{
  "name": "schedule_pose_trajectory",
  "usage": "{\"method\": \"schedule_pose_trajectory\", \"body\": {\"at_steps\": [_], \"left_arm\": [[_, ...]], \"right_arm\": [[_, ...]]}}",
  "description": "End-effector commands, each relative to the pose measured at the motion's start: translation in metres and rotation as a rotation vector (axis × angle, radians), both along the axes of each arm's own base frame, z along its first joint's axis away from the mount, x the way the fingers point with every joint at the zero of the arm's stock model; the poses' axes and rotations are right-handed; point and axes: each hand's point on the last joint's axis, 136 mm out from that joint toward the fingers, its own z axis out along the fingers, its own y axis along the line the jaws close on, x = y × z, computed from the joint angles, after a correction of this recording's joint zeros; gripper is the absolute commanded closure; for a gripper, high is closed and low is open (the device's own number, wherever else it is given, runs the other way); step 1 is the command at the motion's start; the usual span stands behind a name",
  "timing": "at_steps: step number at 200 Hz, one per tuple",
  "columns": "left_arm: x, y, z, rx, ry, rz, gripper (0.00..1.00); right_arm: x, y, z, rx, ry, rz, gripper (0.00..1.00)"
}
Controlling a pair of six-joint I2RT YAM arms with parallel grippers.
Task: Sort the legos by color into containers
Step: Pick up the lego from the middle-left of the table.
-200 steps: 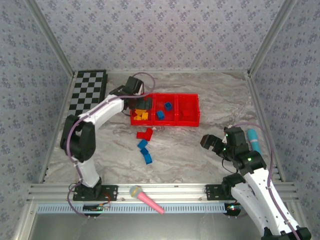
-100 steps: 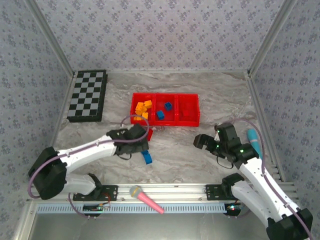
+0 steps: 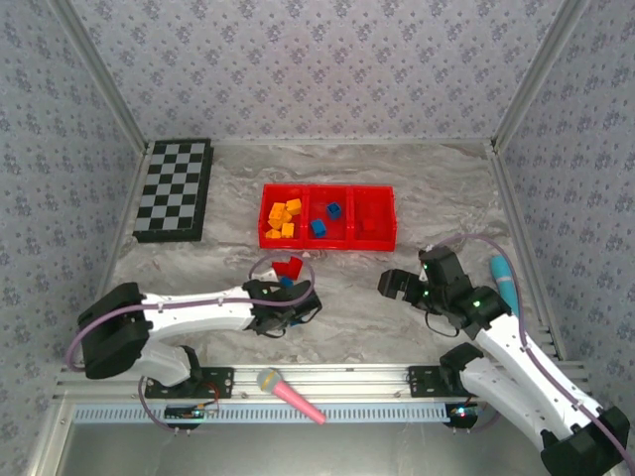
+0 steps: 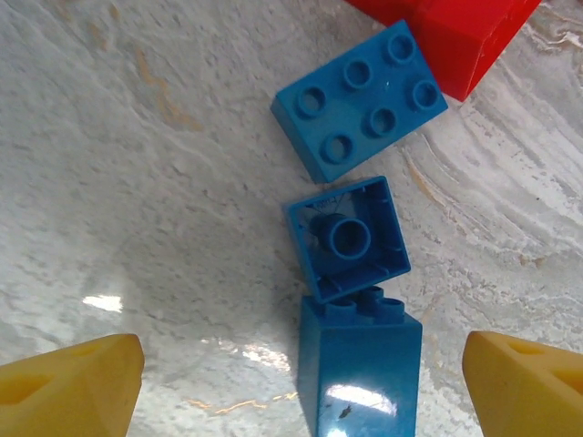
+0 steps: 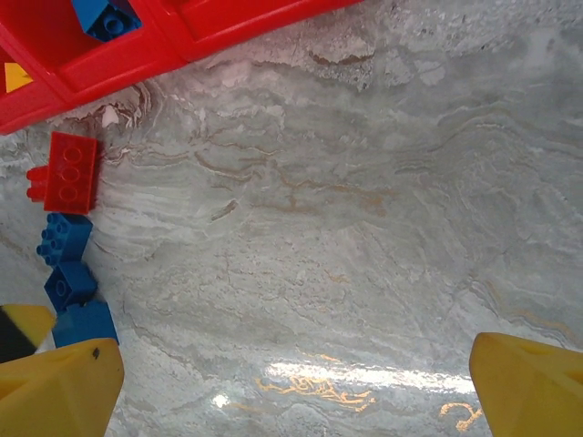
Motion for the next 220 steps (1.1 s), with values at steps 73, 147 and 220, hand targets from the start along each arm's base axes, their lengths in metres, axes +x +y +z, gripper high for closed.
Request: {"method": "schedule_pose_trajectory", "body": {"at_steps": [73,147,220], "left_arm": [[0.009,-0.037,-0.021,-0.042,0.029,-0.010,0.35],[0.006,-0.047,-0.030,-0.055,0.053,-0.067,0.76],[0.039,-0.075,0.052,0.001,-0.099,-0.300,0.88]], "right_arm": [[-0.009,-0.011,0.000,-0.023,-0.003,-0.032,0.00],[-0.007,-0.011,0.002,-0.027,-0.005,-0.037,0.00],[-0.007,-0.014,0.012,-0.045,-0.016,-0.032,0.00]]}}
